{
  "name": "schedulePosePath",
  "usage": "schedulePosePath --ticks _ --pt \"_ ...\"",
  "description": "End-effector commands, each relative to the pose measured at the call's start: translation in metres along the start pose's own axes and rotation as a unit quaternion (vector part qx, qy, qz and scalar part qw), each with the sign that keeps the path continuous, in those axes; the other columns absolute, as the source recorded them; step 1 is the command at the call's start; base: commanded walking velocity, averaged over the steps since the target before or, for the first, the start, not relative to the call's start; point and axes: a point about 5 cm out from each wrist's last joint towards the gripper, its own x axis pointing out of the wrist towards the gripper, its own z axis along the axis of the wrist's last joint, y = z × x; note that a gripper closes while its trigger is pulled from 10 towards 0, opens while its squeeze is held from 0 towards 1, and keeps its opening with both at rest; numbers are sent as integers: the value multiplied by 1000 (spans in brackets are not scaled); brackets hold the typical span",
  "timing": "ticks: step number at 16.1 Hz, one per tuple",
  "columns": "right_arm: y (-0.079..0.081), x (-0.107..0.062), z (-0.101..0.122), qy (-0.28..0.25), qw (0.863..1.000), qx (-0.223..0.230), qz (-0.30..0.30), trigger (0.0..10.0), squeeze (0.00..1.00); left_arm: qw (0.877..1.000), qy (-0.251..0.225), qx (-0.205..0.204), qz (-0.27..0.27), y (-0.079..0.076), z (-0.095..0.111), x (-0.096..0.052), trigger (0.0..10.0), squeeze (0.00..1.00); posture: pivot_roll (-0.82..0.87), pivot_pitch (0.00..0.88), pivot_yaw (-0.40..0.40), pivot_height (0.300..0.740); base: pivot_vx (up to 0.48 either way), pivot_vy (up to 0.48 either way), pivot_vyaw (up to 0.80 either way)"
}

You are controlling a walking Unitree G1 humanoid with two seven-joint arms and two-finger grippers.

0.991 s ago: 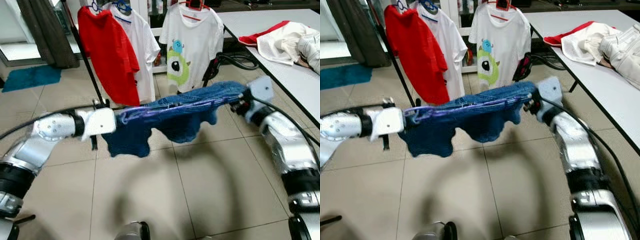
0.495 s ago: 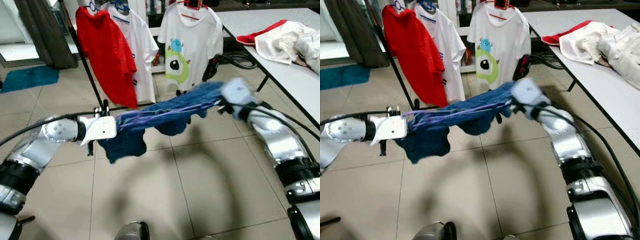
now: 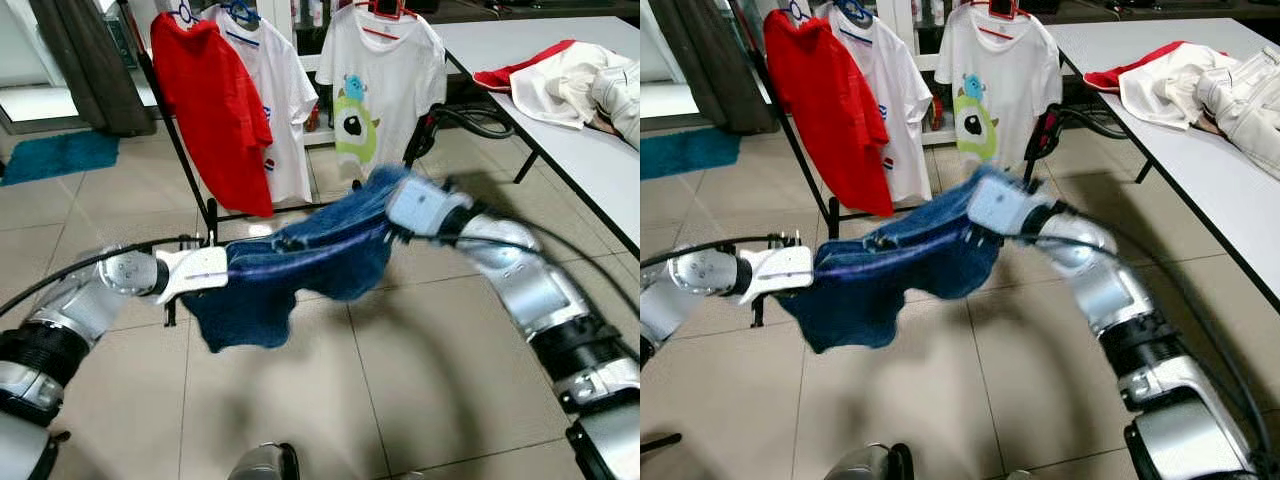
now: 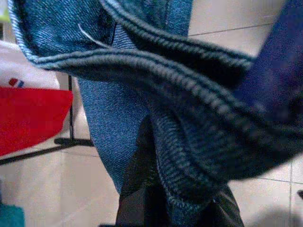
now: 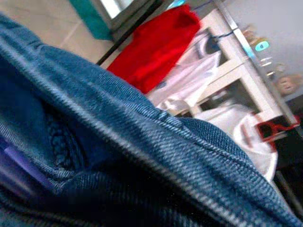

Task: Hang hanger

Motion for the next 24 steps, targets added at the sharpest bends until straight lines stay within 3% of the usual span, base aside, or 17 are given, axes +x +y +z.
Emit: schedulePosePath --ticks 1,3,5,6,13,17,24 --pt "-1 3 6 -9 1000 13 -13 0 0 999 35 -11 30 5 -4 4 0 0 -84 67 71 740 0 0 0" --pt "-6 -2 -5 18 999 31 -34 0 0 997 42 -20 63 11 -7 1 0 0 -85 68 72 740 0 0 0" --pt "-13 -21 -26 49 996 65 -43 0 0 989 59 -55 127 22 -20 -9 0 0 -82 69 68 740 0 0 0" --pt "-13 -23 -28 51 995 70 -45 0 0 987 65 -58 132 23 -23 -11 0 0 -80 69 67 740 0 0 0" --pt "-10 -42 -41 75 990 106 -49 0 0 980 140 -88 114 11 -53 -12 0 0 -81 63 78 740 0 0 0" --pt "2 -56 -66 128 985 116 -30 0 0 979 128 -89 129 20 -53 -22 0 0 -80 61 77 740 0 0 0" --pt "-8 -70 -85 137 970 185 -74 0 0 980 141 -101 99 11 -62 -23 0 0 -70 58 74 740 0 0 0"
